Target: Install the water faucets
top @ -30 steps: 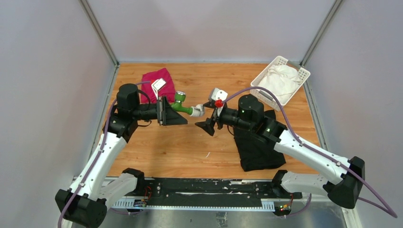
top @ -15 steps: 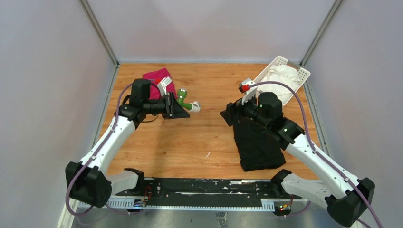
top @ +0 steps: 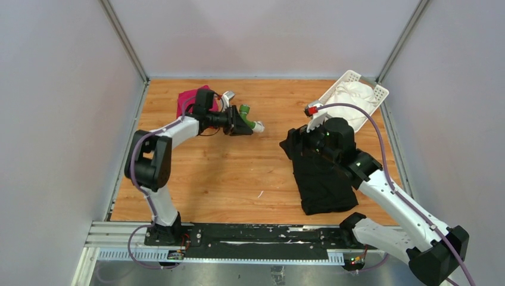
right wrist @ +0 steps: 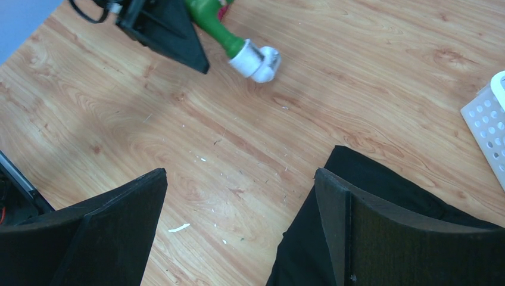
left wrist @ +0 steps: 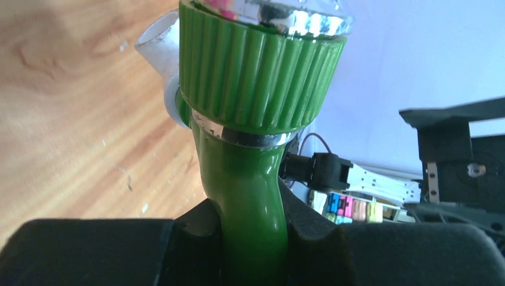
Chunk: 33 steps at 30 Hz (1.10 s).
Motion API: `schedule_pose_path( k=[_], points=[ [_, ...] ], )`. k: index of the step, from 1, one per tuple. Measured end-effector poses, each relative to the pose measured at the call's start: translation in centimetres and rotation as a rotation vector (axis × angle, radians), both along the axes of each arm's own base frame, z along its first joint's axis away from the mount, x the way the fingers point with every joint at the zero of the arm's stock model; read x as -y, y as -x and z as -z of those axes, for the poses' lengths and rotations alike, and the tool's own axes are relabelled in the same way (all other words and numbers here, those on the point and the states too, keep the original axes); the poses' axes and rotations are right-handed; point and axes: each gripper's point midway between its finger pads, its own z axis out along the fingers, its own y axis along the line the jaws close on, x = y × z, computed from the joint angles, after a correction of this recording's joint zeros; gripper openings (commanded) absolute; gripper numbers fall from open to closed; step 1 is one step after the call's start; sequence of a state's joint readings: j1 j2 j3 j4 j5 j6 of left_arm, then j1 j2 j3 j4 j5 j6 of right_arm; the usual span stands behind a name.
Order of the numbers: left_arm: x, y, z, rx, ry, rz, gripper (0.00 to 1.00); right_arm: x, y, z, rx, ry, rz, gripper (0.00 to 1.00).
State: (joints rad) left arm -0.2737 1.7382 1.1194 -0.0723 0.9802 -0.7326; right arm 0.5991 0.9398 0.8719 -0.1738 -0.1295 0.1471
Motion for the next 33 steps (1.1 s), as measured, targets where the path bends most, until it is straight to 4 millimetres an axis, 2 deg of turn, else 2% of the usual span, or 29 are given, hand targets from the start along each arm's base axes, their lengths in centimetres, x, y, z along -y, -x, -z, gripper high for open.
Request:
schedule_pose_path(
  k=[4, 6, 11, 14, 16, 23, 27, 33],
  points=[
    [1.4, -2.6, 1.6, -0.015, 0.017, 0.021, 0.00, 0.1, 0.1, 0.0, -0.001, -0.005, 0.005, 0.99],
    [2.1, -3.7, 2.5, -0.023, 0.021, 0.028, 0.09, 0.4, 0.3, -0.1, 0.004, -0.007, 0.011, 0.99],
    [2.8, -5.1, 5.2, -0.074, 0.011, 0.023, 0.44, 1.3, 0.8, -0.7, 0.022, -0.009, 0.036, 0.99],
    [2.8, -5.3, 6.3, -0.096, 0.003, 0.017, 0.79, 1.9, 1.1, -1.1, 0.034, -0.010, 0.054, 0.99],
    [2.7, -5.4, 6.6, -0.105, -0.010, 0.006, 0.98, 2.3, 1.3, -1.3, 0.041, -0.010, 0.065, 0.99],
    [1.4, -5.8, 7.1, -0.055, -0.170, 0.010, 1.00, 2.9, 1.5, -0.5, 0.025, 0.012, 0.087, 0.99],
    [-0.5, -5.2, 7.3, -0.024, -0.315, 0.001, 1.00, 3.4, 1.3, -0.3, 0.027, 0.031, 0.106, 0.99],
    [-3.5, -5.3, 6.1, 0.065, -0.510, -0.029, 1.00, 4.4, 1.2, -0.1, 0.024, 0.074, 0.145, 0.99]
  ],
)
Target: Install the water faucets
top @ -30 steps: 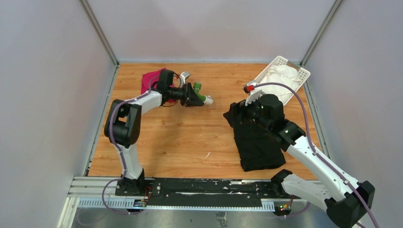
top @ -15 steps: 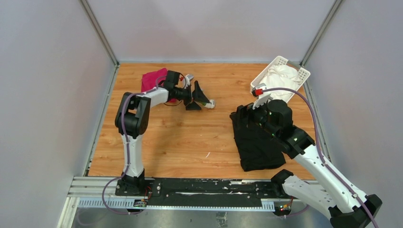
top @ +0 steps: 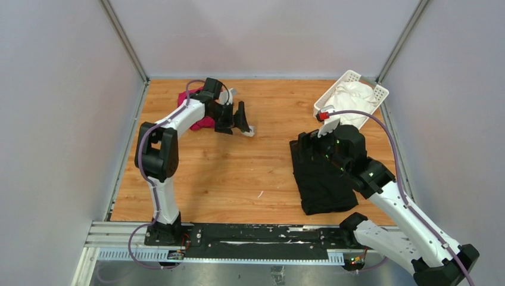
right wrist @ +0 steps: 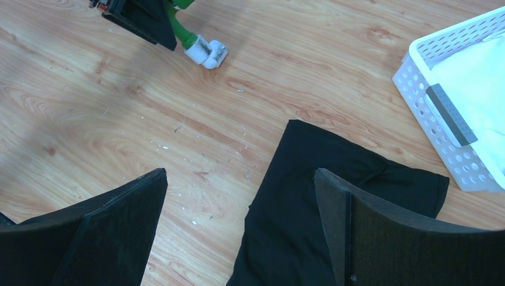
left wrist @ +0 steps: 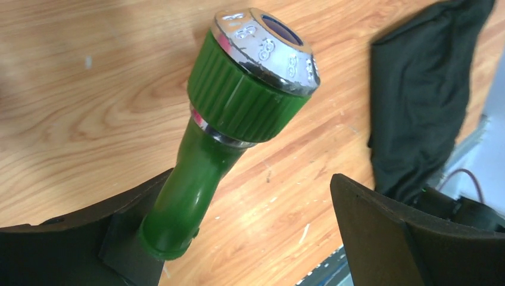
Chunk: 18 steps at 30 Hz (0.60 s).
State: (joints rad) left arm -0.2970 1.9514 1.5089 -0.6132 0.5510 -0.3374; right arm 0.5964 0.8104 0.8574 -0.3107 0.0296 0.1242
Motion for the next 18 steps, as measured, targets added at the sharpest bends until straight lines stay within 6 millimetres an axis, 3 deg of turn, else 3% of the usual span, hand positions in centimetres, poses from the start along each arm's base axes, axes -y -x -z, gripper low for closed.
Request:
schedule_pose_path(
  k=[6, 11, 16, 18],
  points=[
    [-2.3, -0.5, 0.8, 0.012, -0.168, -0.032, 1.00, 0.4, -0.2, -0.2, 0.010, 0.017, 0.016, 0.99],
    [-3.8, -1.4, 0.3, 0.098, -0.361, -0.055, 1.00, 0.7, -0.1, 0.0, 0.002, 0.029, 0.022, 0.99],
    [-6.1, -2.0, -2.2, 0.208, -0.517, -0.112, 1.00, 0.8, -0.3, 0.2, -0.007, 0.050, 0.028, 0.99],
    [-7.7, -2.3, -4.5, 0.269, -0.570, -0.171, 1.00, 0.9, -0.5, 0.1, -0.015, 0.070, 0.034, 0.99]
  ],
)
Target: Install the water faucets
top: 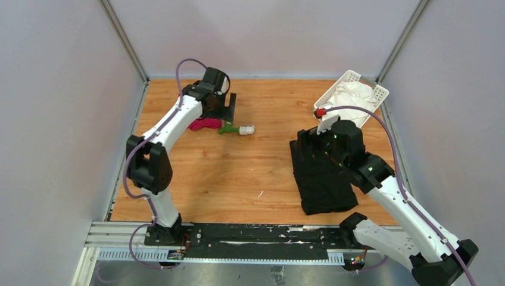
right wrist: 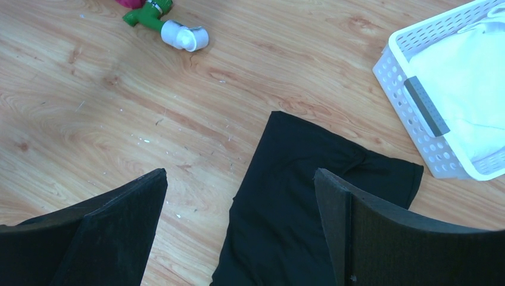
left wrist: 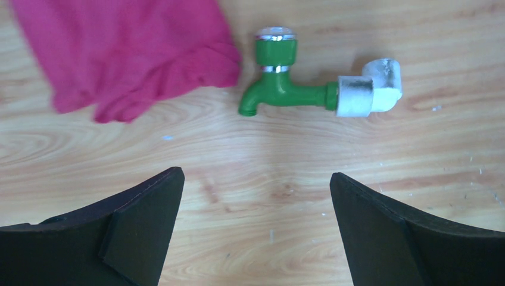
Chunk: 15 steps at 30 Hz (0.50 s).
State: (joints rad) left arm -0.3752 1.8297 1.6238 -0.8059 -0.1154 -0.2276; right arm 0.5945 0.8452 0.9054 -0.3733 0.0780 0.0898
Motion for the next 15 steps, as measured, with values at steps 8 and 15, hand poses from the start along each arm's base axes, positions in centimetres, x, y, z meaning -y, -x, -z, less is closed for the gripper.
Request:
schedule_pose_path(
  k=[8, 15],
  points=[
    [-2.7, 2.3, -11.1, 0.278, 0.045, -0.076, 1.00, 0.1, -1.2, -1.8, -0.033, 0.051, 0.032, 0.99],
    [-5.5, 8.3, -14.7, 0.406, 0.107, -0.133, 1.00, 0.9, -1.1, -1.1, -0.066, 0.089, 0.066, 0.99]
  ],
)
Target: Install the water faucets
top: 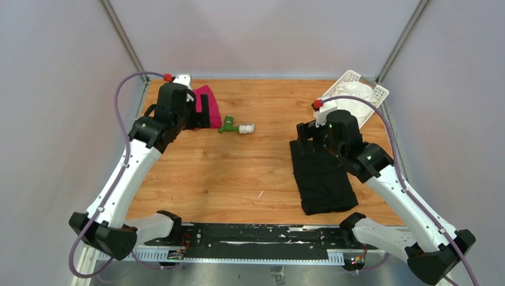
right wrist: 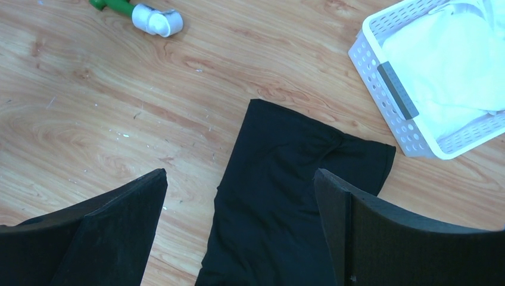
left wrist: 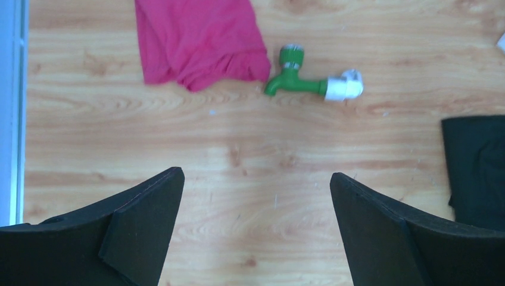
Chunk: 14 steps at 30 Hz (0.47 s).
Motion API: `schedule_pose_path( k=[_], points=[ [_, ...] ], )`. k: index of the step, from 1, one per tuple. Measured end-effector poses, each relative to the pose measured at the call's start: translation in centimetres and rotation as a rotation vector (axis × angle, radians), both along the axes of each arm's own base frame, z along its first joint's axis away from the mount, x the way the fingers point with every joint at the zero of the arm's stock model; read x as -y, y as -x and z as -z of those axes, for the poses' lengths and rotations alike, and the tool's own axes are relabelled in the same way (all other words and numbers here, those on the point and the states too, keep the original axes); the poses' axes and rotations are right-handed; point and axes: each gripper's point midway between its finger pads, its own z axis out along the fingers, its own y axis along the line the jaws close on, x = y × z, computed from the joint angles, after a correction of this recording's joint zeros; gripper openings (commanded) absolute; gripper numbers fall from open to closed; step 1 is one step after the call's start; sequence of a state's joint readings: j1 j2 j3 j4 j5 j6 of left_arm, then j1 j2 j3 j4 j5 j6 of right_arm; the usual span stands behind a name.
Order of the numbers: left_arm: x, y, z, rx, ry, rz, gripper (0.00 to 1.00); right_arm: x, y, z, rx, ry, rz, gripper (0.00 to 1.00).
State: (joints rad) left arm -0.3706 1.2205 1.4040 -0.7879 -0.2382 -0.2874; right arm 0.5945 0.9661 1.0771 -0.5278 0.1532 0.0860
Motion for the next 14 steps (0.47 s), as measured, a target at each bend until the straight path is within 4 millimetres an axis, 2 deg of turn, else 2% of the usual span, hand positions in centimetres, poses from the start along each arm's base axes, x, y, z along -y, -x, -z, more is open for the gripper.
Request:
schedule_pose_path(
  k=[2, 4, 8, 11, 14],
  points=[
    [-0.6, 1.5, 1.4, -0.019, 0.005, -0.016, 1.00, 0.1, 0.1, 0.2, -0.006, 0.005, 0.004, 0.99],
    [-1.2, 3.0, 3.6, -0.062, 0.003, -0.035, 1.00, 0.2, 0.1, 0.4, -0.012, 0.007, 0.009, 0.99],
    [-1.9, 4.7, 6.7, -0.133, -0.009, -0.054, 1.00, 0.1, 0.0, 1.0, -0.032, 0.007, 0.017, 0.99],
    [-2.1, 5.2, 7.1, -0.137, -0.011, -0.056, 1.00, -0.2, -0.3, 1.7, -0.057, 0.012, 0.018, 0.99],
    [-2.3, 5.6, 6.5, -0.113, -0.007, -0.055, 1.00, -0.5, -0.3, 2.4, -0.074, 0.011, 0.015, 0.99]
  ],
)
